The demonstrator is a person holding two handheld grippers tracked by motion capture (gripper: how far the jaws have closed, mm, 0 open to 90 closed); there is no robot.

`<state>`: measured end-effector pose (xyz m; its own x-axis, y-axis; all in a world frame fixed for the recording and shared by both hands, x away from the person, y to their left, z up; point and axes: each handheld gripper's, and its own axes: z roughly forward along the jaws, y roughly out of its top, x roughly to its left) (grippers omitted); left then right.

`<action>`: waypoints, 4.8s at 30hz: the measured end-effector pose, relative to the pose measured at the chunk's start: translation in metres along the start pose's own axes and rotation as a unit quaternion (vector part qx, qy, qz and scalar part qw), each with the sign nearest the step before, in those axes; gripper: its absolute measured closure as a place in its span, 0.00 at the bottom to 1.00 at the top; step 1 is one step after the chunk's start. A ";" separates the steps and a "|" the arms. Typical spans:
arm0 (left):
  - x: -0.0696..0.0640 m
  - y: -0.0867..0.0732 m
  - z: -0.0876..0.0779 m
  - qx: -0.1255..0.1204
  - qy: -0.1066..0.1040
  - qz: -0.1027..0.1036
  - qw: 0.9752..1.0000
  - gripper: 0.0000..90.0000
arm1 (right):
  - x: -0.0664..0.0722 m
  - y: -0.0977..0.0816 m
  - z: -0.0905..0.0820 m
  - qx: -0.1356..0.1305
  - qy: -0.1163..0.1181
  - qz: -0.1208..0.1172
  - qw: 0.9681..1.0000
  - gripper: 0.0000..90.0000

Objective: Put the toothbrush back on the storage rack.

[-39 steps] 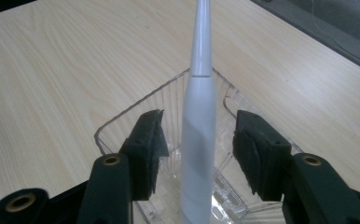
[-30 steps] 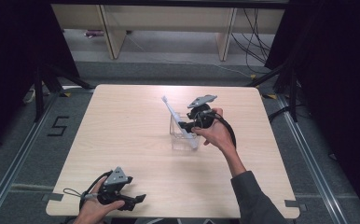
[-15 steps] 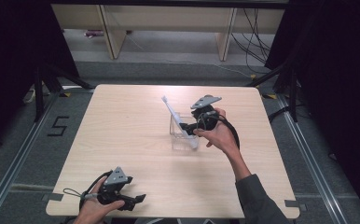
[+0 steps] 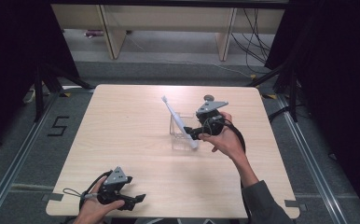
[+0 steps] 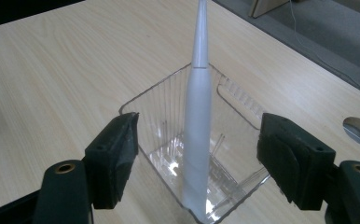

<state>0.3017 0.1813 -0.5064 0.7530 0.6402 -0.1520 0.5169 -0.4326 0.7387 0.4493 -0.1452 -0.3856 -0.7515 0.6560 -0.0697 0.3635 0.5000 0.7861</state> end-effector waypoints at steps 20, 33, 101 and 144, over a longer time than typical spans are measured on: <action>-0.001 0.000 0.001 -0.006 0.000 -0.006 1.000 0.17 | 0.003 -0.020 -0.020 -0.012 0.000 -0.004 1.000 0.33; -0.001 0.000 0.000 -0.002 0.001 -0.007 1.000 0.17 | 0.002 -0.035 -0.029 -0.008 -0.008 0.005 1.000 0.33; -0.001 -0.001 0.000 -0.015 -0.002 -0.017 1.000 0.17 | 0.018 -0.125 -0.066 -0.012 -0.002 0.028 1.000 0.24; -0.002 -0.001 0.000 -0.020 -0.002 -0.021 1.000 0.17 | 0.036 -0.180 -0.080 -0.005 0.028 0.031 0.999 0.18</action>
<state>0.2992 0.1805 -0.5065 0.7325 0.6551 -0.1851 0.5309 -0.3795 0.7577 0.3129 -0.2565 -0.4807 -0.7577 0.6525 0.0147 0.4058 0.4534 0.7936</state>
